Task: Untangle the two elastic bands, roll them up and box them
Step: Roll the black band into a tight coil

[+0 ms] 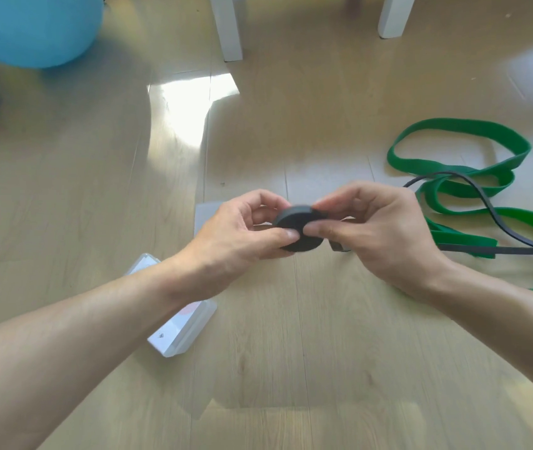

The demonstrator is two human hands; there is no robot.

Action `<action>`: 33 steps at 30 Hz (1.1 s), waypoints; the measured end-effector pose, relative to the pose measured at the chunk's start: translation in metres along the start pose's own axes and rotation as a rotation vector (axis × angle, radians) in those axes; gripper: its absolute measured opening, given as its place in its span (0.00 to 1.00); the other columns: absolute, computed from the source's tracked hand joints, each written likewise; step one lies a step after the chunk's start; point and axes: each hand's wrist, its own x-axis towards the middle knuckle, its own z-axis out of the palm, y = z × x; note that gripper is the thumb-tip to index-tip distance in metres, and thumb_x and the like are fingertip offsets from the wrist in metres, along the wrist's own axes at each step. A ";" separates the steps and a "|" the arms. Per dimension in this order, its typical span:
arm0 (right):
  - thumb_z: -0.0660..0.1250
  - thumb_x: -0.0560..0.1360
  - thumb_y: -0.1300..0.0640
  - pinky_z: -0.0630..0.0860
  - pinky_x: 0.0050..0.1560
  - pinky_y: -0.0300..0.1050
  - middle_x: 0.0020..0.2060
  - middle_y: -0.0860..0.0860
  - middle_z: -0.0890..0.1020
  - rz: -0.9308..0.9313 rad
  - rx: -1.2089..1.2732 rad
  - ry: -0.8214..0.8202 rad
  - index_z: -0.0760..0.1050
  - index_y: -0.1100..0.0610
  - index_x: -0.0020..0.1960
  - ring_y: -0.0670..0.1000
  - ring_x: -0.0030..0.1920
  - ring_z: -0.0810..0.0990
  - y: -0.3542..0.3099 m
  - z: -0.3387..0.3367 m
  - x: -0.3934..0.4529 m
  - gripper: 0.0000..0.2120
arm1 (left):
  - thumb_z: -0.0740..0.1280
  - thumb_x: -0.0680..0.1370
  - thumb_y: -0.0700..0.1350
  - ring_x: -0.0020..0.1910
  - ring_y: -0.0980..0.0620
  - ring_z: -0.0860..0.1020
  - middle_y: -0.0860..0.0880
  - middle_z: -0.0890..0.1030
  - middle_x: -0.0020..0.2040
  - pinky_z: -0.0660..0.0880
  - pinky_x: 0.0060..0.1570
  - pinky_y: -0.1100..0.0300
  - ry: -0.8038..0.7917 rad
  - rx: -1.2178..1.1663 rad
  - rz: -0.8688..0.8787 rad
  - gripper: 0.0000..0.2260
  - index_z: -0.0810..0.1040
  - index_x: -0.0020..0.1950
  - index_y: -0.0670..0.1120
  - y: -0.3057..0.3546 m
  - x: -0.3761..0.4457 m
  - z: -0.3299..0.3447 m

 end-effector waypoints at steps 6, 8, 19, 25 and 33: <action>0.78 0.70 0.58 0.78 0.42 0.42 0.40 0.44 0.86 -0.236 -0.648 -0.209 0.68 0.44 0.41 0.45 0.40 0.83 -0.005 -0.001 0.000 0.19 | 0.82 0.67 0.52 0.43 0.58 0.86 0.55 0.88 0.40 0.82 0.49 0.50 -0.022 0.738 0.102 0.09 0.84 0.41 0.52 0.016 0.001 -0.004; 0.79 0.70 0.58 0.78 0.42 0.44 0.39 0.45 0.86 -0.245 -0.657 -0.233 0.71 0.45 0.40 0.45 0.40 0.83 -0.007 0.000 0.000 0.17 | 0.82 0.68 0.48 0.41 0.56 0.86 0.53 0.88 0.38 0.83 0.48 0.50 0.017 0.723 0.097 0.08 0.84 0.39 0.50 0.014 0.000 -0.003; 0.81 0.65 0.63 0.76 0.36 0.32 0.36 0.48 0.87 -0.035 -0.207 -0.030 0.78 0.53 0.38 0.45 0.34 0.85 0.002 -0.012 0.002 0.13 | 0.82 0.67 0.34 0.43 0.46 0.85 0.46 0.87 0.40 0.81 0.60 0.42 0.113 0.113 -0.044 0.13 0.78 0.39 0.43 0.004 -0.001 -0.014; 0.80 0.69 0.58 0.78 0.44 0.35 0.37 0.44 0.86 -0.267 -0.637 -0.150 0.84 0.49 0.42 0.42 0.39 0.84 -0.005 -0.008 0.000 0.07 | 0.81 0.70 0.48 0.47 0.57 0.85 0.55 0.87 0.44 0.80 0.55 0.52 0.029 0.660 0.117 0.10 0.84 0.47 0.52 0.009 0.001 -0.004; 0.78 0.70 0.62 0.74 0.46 0.27 0.43 0.41 0.87 -0.176 -0.406 -0.126 0.81 0.55 0.41 0.38 0.46 0.85 -0.008 -0.005 -0.005 0.07 | 0.81 0.70 0.43 0.45 0.47 0.88 0.48 0.89 0.40 0.82 0.55 0.43 0.084 0.440 0.040 0.06 0.86 0.41 0.47 0.003 -0.001 -0.004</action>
